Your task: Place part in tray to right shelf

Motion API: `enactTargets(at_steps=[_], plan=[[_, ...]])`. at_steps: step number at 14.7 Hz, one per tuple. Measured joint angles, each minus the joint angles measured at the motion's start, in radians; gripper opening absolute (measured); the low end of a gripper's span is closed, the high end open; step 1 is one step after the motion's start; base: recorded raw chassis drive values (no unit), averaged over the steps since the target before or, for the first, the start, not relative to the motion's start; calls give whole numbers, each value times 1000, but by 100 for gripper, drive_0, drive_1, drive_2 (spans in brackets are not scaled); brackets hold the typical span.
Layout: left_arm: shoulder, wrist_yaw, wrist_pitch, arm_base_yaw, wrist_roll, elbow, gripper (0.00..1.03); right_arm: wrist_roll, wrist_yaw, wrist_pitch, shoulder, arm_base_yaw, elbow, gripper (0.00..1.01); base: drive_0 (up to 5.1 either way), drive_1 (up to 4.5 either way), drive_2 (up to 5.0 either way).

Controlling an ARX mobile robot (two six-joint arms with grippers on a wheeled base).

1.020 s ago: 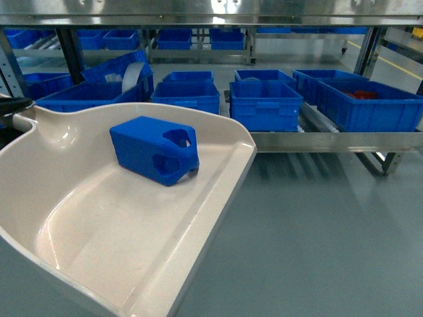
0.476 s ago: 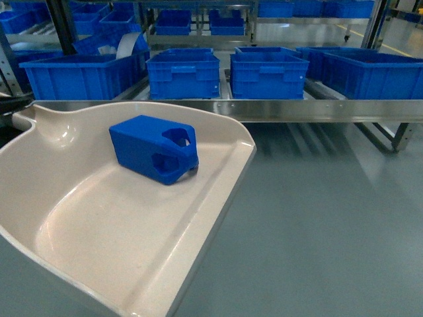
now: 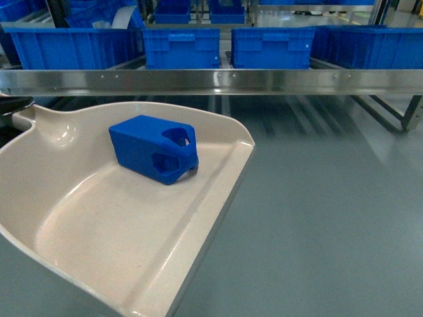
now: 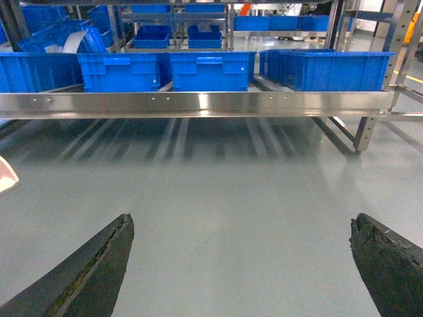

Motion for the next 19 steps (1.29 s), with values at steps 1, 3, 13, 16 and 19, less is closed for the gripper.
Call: enactTargets(at_steps=[1,3,13,16,19], plan=[[0,0,-1,0,0,0,18,0,0,-3,0,0,0,98,0,0,0],[0,0,-3,0,1,0,18,0,0,-3,0,0,0,98,0,0,0],[0,0,0,0,0,0,18,0,0,0,0,0,0,98,0,0,0],[0,0,0,0,0,0,18,0,0,0,0,0,0,98,0,0,0],[0,0,0,0,0,0,18,0,0,0,0,0,0,98,0,0,0]])
